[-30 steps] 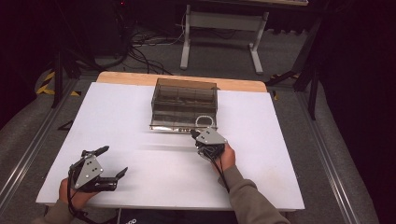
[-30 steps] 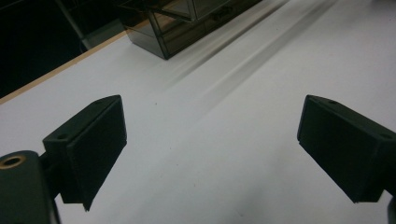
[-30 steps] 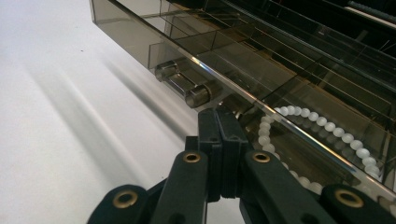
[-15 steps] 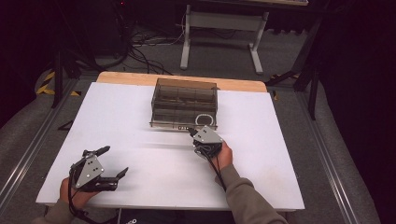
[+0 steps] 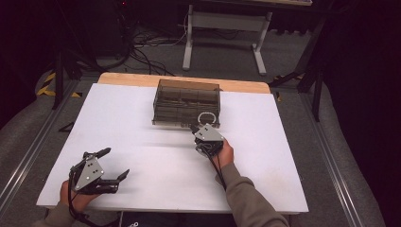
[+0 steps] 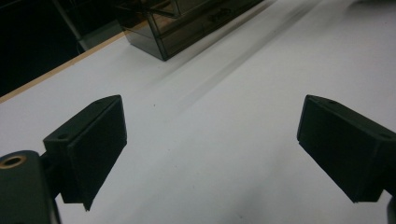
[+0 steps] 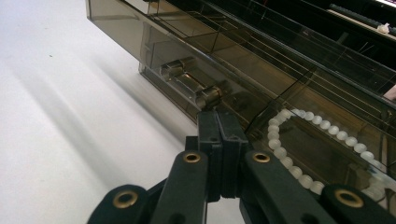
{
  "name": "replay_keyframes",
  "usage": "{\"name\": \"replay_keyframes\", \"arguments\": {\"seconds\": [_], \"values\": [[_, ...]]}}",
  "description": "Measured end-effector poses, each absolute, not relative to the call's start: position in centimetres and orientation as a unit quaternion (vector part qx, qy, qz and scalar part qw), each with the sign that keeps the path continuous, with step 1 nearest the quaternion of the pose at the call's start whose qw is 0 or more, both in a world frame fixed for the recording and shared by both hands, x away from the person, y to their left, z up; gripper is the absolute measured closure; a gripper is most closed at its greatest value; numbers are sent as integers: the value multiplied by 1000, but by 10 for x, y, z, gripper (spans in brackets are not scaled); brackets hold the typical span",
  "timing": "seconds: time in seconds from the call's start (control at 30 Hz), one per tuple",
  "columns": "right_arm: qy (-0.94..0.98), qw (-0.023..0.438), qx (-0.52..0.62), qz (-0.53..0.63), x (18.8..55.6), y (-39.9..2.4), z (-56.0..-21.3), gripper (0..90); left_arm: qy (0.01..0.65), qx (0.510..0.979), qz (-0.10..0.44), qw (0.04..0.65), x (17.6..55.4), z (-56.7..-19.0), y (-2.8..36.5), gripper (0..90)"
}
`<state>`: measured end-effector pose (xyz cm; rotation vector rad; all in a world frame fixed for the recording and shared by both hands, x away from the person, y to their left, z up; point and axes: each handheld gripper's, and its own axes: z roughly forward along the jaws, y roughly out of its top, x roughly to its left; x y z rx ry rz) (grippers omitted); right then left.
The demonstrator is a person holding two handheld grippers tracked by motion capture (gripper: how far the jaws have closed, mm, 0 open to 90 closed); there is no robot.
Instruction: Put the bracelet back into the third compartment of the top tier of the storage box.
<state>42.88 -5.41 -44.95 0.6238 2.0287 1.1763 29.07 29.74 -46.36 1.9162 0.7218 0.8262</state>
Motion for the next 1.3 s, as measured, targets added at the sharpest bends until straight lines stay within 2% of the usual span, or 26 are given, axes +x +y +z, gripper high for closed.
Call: {"name": "replay_keyframes", "arguments": {"seconds": [0.2, 0.27, 1.3], "values": [[779, 350, 250, 456, 434, -55, -444, 900, 290, 777, 335, 447, 290, -464, 297, 91], [777, 336, 259, 465, 440, -59, -442, 900, 288, 778, 336, 446, 290, -464, 298, 91], [769, 366, 287, 438, 463, -66, -444, 900, 288, 779, 329, 450, 292, -465, 298, 89]]}}
